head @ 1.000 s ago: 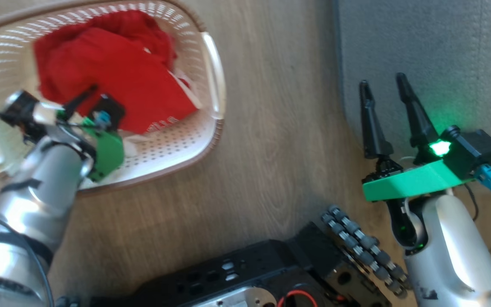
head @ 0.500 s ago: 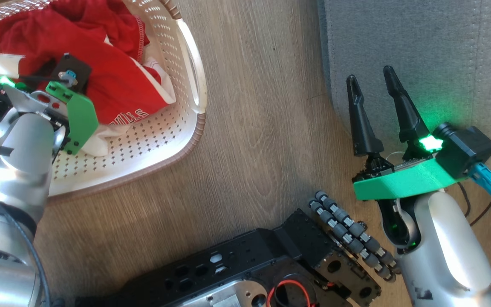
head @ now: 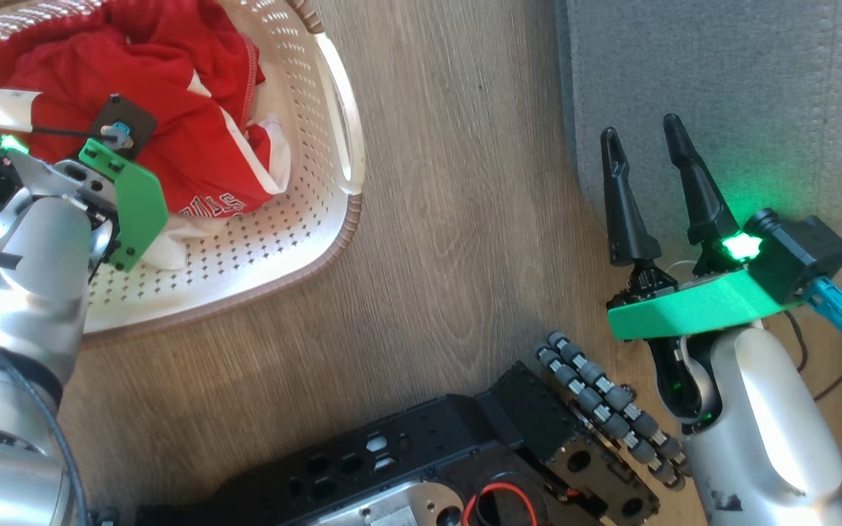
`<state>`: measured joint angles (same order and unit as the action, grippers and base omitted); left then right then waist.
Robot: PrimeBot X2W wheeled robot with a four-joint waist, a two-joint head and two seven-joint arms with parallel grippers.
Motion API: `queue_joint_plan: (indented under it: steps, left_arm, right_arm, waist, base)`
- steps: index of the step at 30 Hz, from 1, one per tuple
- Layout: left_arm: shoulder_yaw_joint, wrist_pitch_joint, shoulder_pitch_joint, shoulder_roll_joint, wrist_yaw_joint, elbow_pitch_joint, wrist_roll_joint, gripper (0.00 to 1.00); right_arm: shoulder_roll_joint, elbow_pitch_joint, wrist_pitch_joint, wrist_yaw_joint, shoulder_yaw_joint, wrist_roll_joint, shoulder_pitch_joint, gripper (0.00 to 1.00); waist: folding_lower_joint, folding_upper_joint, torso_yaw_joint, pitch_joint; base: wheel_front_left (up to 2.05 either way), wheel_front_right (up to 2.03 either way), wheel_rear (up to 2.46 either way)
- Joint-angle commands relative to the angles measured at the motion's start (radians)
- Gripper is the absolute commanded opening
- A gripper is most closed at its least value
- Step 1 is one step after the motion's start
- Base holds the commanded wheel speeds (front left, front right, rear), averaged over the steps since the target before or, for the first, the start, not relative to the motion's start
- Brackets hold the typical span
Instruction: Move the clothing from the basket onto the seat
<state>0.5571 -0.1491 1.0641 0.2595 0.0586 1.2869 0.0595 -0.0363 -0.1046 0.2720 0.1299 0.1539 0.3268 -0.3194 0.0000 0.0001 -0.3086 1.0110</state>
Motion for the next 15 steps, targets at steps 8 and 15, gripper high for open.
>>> queue_joint_plan:
  steps: [8, 15]
  left_arm:
    - [-0.010, -0.061, -0.089, -0.041, -0.013, 0.003, -0.039, 0.00]
    - [-0.040, -0.110, -0.166, -0.103, -0.038, -0.026, -0.098, 0.00]
  right_arm:
    - [-0.014, -0.058, -0.010, 0.001, -0.053, -0.032, 0.006, 1.00]
    - [-0.014, -0.100, -0.010, 0.001, -0.085, -0.075, 0.021, 1.00]
  waist:
    - [0.0000, -0.0001, 0.067, -0.142]
    - [0.0000, -0.0001, 0.134, -0.313]
  base:
    - [0.00, 0.00, 0.00]
    - [0.00, 0.00, 0.00]
